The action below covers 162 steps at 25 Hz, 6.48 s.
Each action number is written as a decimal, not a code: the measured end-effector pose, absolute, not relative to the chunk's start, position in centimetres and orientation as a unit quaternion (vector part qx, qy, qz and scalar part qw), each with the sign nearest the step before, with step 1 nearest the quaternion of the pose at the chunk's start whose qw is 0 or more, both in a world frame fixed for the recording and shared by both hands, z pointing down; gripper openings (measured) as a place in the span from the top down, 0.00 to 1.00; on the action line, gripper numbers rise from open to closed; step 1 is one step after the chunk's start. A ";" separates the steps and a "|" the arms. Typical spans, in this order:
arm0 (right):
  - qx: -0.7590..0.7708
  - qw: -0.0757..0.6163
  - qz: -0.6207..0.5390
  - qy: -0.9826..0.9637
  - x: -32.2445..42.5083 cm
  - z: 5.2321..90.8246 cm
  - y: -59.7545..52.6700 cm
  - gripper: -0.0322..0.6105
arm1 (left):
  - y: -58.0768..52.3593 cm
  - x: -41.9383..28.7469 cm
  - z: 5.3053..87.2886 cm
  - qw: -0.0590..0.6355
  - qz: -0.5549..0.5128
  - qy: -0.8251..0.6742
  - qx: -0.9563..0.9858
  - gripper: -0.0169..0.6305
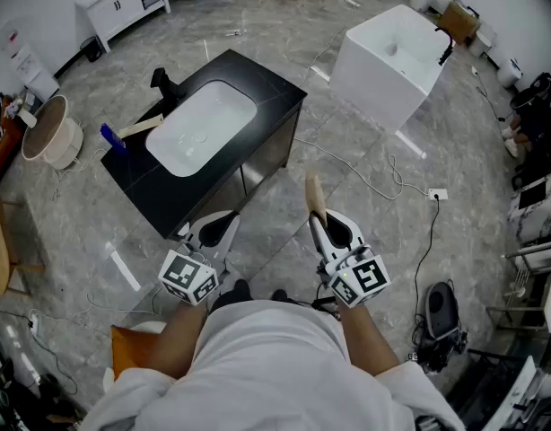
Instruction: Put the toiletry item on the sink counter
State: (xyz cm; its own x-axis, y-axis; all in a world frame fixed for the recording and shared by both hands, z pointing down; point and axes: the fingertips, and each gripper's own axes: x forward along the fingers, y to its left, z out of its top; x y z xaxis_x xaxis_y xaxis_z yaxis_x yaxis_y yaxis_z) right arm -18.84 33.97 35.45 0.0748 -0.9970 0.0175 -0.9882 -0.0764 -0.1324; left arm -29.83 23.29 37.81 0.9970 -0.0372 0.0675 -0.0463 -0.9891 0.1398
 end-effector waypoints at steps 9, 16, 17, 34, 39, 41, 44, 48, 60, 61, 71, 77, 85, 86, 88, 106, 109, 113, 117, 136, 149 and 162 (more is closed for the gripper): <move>-0.736 0.037 -0.064 0.672 -17.0 36.8 37.7 0.88 | 26.6 -28.6 38.1 0.072 0.034 -0.034 0.996 0.95; -0.743 0.055 -0.051 0.665 -15.4 36.3 40.5 0.88 | 28.3 -28.6 37.6 0.070 0.027 -0.029 0.997 0.95; -0.746 0.058 -0.050 0.662 -15.1 36.2 41.0 0.88 | 28.5 -28.6 37.5 0.071 0.026 -0.029 0.997 0.95; -0.773 0.069 -0.071 0.627 -9.6 38.0 44.2 0.88 | 29.5 -25.2 39.9 0.094 0.055 -0.007 0.994 0.95; -0.775 0.051 -0.079 0.625 -7.3 38.0 42.3 0.88 | 26.4 -21.8 40.0 0.102 0.047 -0.003 0.994 0.95; -0.775 0.042 -0.081 0.625 -5.7 38.1 40.9 0.88 | 24.7 -20.3 39.6 0.099 0.041 -0.004 0.994 0.95; -0.776 0.040 -0.084 0.624 -3.1 38.0 37.7 0.88 | 21.6 -18.0 39.5 0.103 0.036 -0.011 0.994 0.95; -0.770 0.030 -0.079 0.632 0.1 37.1 33.1 0.88 | 17.9 -14.8 39.3 0.111 0.030 -0.016 0.993 0.95; -0.771 0.028 -0.069 0.632 7.1 35.7 23.7 0.88 | 9.7 -7.2 37.6 0.116 0.002 -0.009 0.993 0.95; -0.770 0.028 -0.072 0.633 7.4 35.9 23.3 0.88 | 9.3 -6.9 37.7 0.118 0.003 -0.011 0.993 0.95; -0.739 0.036 -0.060 0.670 14.2 36.7 17.3 0.88 | 4.1 -2.1 38.6 0.114 0.003 -0.074 0.991 0.95; -0.704 0.047 -0.050 0.707 21.2 35.6 13.1 0.88 | 1.3 2.2 37.4 0.103 -0.005 -0.138 0.985 0.95; -0.649 0.047 -0.039 0.758 29.3 33.5 9.0 0.88 | -0.9 7.1 34.5 0.082 -0.005 -0.234 0.969 0.95; -0.643 0.047 -0.039 0.764 30.1 33.6 8.6 0.88 | -1.1 7.5 34.3 0.077 -0.004 -0.243 0.967 0.95; -0.630 0.050 -0.045 0.773 31.3 33.8 7.6 0.88 | -1.5 7.9 33.9 0.075 -0.002 -0.266 0.961 0.95; -0.572 0.007 -0.071 0.817 29.0 37.2 -6.7 0.88 | -11.7 5.5 36.9 0.092 0.014 -0.338 0.937 0.95; -0.566 -0.005 -0.071 0.821 27.2 37.2 -10.0 0.88 | -14.2 4.1 37.9 0.098 0.016 -0.338 0.936 0.95; -0.558 -0.028 -0.072 0.826 24.5 37.4 -14.2 0.88 | -17.1 2.7 39.6 0.123 0.017 -0.333 0.935 0.95; -0.557 -0.060 -0.078 0.824 22.8 38.8 -17.4 0.88 | -19.1 2.3 41.1 0.139 0.023 -0.320 0.937 0.95; -0.484 -0.202 -0.109 0.845 20.1 47.6 -25.2 0.88 | -23.7 3.2 48.5 0.166 0.069 -0.359 0.916 0.95; -0.429 -0.267 -0.147 0.850 18.8 56.3 -26.8 0.88 | -25.0 4.7 52.9 0.188 0.086 -0.370 0.906 0.95; -0.408 -0.322 -0.173 0.836 17.9 61.6 -26.7 0.88 | -25.1 5.1 55.2 0.214 0.091 -0.372 0.898 0.95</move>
State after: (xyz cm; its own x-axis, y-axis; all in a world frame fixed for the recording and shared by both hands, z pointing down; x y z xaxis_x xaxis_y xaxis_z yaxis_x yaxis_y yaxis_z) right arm 17.95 -26.69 61.64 -0.4590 -0.5719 0.6799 -0.7944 0.6068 -0.0259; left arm 5.06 -25.14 55.15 0.7061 -0.6300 0.3233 -0.7081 -0.6313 0.3163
